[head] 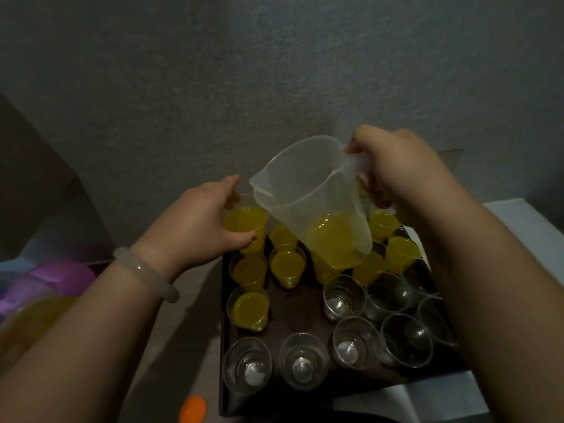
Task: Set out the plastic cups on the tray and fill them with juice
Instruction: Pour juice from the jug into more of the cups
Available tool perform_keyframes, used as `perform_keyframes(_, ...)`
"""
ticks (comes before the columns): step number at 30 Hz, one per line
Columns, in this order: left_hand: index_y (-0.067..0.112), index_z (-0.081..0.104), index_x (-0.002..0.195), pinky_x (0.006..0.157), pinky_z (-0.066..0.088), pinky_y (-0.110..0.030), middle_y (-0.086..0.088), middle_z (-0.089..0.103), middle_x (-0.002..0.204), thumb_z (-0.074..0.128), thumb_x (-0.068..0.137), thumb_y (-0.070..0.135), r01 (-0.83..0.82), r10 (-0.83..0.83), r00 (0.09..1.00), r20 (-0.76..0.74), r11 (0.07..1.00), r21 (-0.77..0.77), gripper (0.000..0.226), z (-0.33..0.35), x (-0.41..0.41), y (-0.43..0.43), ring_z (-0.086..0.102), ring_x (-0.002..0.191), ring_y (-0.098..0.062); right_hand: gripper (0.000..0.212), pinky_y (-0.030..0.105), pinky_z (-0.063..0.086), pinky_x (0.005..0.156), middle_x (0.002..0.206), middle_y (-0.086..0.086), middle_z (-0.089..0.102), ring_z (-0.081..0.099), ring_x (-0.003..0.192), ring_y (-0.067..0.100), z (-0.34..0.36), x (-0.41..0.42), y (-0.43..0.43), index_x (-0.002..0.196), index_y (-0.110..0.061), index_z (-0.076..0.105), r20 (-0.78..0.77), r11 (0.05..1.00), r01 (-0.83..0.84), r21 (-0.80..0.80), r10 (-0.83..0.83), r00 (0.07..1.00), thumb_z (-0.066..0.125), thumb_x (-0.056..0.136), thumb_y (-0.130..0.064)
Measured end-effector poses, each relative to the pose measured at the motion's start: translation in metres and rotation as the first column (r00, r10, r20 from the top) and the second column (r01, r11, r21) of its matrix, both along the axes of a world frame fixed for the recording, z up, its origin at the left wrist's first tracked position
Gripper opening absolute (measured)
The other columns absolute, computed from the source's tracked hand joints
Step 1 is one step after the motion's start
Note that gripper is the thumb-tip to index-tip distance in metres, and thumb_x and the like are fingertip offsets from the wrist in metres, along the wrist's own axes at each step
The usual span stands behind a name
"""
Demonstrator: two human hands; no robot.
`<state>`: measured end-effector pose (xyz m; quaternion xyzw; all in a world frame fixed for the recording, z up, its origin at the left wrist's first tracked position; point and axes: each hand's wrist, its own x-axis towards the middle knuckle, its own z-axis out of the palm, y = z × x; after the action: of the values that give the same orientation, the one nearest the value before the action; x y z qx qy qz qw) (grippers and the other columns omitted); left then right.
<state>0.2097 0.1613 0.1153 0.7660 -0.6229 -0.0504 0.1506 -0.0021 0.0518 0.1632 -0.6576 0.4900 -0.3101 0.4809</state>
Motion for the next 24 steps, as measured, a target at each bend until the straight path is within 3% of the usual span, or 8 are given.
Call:
perform_keyframes(4, 0.022, 0.027, 0.149, 0.09, 0.043, -0.023, 0.004, 0.055, 0.129, 0.077, 0.07, 0.046, 0.001, -0.001, 1.0, 0.012, 1.0, 0.012, 0.097, 0.003, -0.003, 0.003, 0.053, 0.112, -0.01, 0.044, 0.034, 0.028, 0.049, 0.041, -0.002, 0.042, 0.035, 0.039, 0.015, -0.007, -0.015, -0.008, 0.039, -0.016, 0.05, 0.058, 0.998, 0.054, 0.027, -0.056, 0.997, 0.054, 0.08, -0.031)
perform_keyframes(7, 0.021, 0.032, 0.147, 0.087, 0.039, -0.018, 0.005, 0.055, 0.128, 0.077, 0.071, 0.044, 0.035, -0.035, 0.999, 0.02, 0.999, 0.025, 0.091, 0.004, -0.01, 0.005, 0.05, 0.105, -0.004, 0.039, 0.03, 0.027, 0.046, 0.039, -0.002, 0.042, 0.035, 0.036, 0.013, -0.011, -0.022, -0.01, 0.045, -0.018, 0.049, 0.156, 0.992, 0.097, 0.081, -0.109, 0.982, 0.053, 0.082, -0.027)
perform_keyframes(11, 0.022, 0.035, 0.144, 0.086, 0.036, -0.012, 0.005, 0.054, 0.128, 0.077, 0.072, 0.043, 0.131, -0.132, 0.991, 0.01, 0.989, 0.073, 0.086, 0.001, -0.024, 0.001, 0.05, 0.105, -0.003, 0.048, 0.026, 0.025, 0.043, 0.039, -0.002, 0.04, 0.032, 0.034, 0.013, -0.019, -0.025, -0.013, 0.035, -0.017, 0.048, 0.268, 0.982, 0.147, 0.122, -0.176, 0.947, 0.052, 0.082, -0.025)
perform_keyframes(17, 0.024, 0.031, 0.146, 0.095, 0.035, -0.013, 0.005, 0.048, 0.133, 0.074, 0.075, 0.043, 0.298, -0.304, 0.953, -0.005, 0.932, 0.207, 0.086, -0.013, -0.047, -0.007, 0.047, 0.117, -0.007, 0.048, 0.027, 0.024, 0.043, 0.04, -0.001, 0.039, 0.03, 0.036, 0.015, -0.026, -0.029, -0.019, 0.034, -0.018, 0.046, 0.313, 0.98, 0.166, 0.11, -0.193, 0.93, 0.051, 0.081, -0.027)
perform_keyframes(21, 0.023, 0.031, 0.146, 0.091, 0.029, -0.008, 0.006, 0.044, 0.135, 0.073, 0.076, 0.04, 0.377, -0.387, 0.922, -0.008, 0.893, 0.244, 0.083, -0.022, -0.059, -0.013, 0.044, 0.121, -0.008, 0.037, 0.032, 0.026, 0.047, 0.039, -0.001, 0.038, 0.031, 0.039, 0.016, -0.03, -0.032, -0.021, 0.032, -0.017, 0.044, 0.266, 0.982, 0.17, 0.077, -0.185, 0.946, 0.049, 0.063, -0.037)
perform_keyframes(24, 0.024, 0.03, 0.146, 0.1, 0.036, -0.019, 0.006, 0.042, 0.136, 0.072, 0.074, 0.042, 0.4, -0.42, 0.908, 0.012, 0.874, 0.277, 0.085, -0.028, -0.063, -0.017, 0.043, 0.123, -0.011, 0.04, 0.029, 0.025, 0.047, 0.039, -0.002, 0.038, 0.03, 0.037, 0.015, -0.035, -0.033, -0.021, 0.031, -0.017, 0.044, 0.3, 0.98, 0.173, 0.102, -0.196, 0.933, 0.051, 0.066, -0.035)
